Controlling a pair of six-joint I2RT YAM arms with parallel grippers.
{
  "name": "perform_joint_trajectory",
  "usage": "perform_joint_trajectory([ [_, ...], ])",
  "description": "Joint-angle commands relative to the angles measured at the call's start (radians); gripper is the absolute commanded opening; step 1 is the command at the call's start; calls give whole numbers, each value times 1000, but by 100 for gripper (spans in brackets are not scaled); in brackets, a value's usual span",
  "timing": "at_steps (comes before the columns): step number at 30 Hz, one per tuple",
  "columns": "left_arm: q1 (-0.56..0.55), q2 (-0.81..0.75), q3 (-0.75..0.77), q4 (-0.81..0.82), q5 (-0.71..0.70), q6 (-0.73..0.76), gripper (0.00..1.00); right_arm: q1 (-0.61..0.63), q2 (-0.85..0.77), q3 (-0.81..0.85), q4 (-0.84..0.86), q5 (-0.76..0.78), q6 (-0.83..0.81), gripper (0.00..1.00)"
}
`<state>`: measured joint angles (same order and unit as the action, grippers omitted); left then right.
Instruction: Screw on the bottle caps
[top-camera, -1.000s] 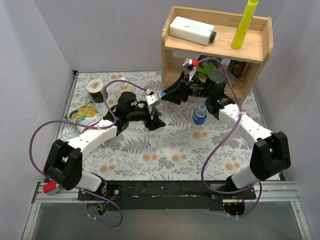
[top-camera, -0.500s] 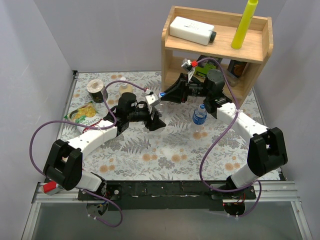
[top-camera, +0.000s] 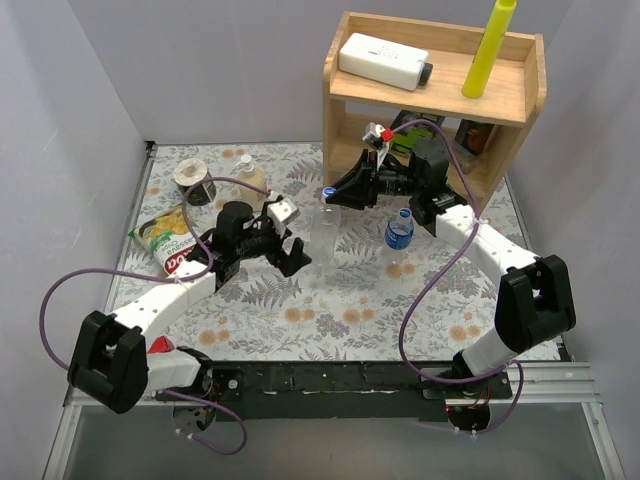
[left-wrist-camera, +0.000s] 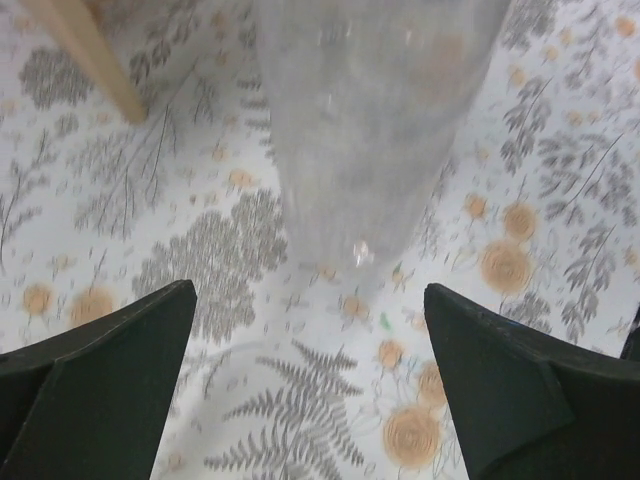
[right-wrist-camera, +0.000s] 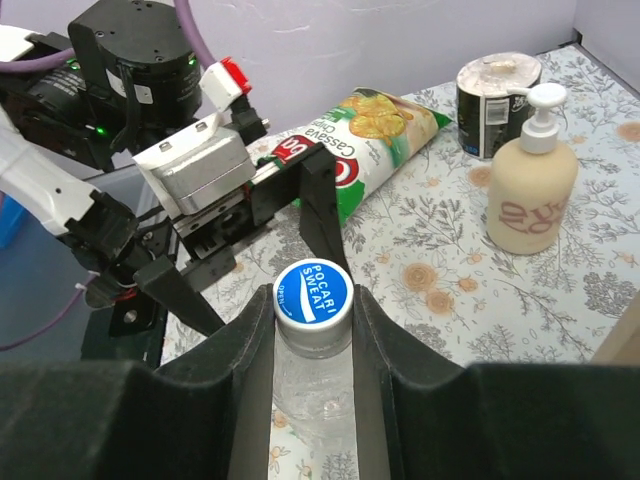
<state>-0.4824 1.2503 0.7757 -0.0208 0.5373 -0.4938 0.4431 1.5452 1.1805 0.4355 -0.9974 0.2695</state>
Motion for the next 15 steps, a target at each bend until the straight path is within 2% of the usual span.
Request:
perform_joint_trajectory([
  [1, 37, -109, -87, -173, -66, 115, 98, -6, -10, -8, -4, -6, -119, 1],
  [5, 47, -140, -133, -251, -121, 192, 98, -6, 0, -50, 11, 0, -209, 1],
  [15, 47, -121, -176, -229, -149, 195, 98, -6, 30, -79, -86, 13, -420, 1],
])
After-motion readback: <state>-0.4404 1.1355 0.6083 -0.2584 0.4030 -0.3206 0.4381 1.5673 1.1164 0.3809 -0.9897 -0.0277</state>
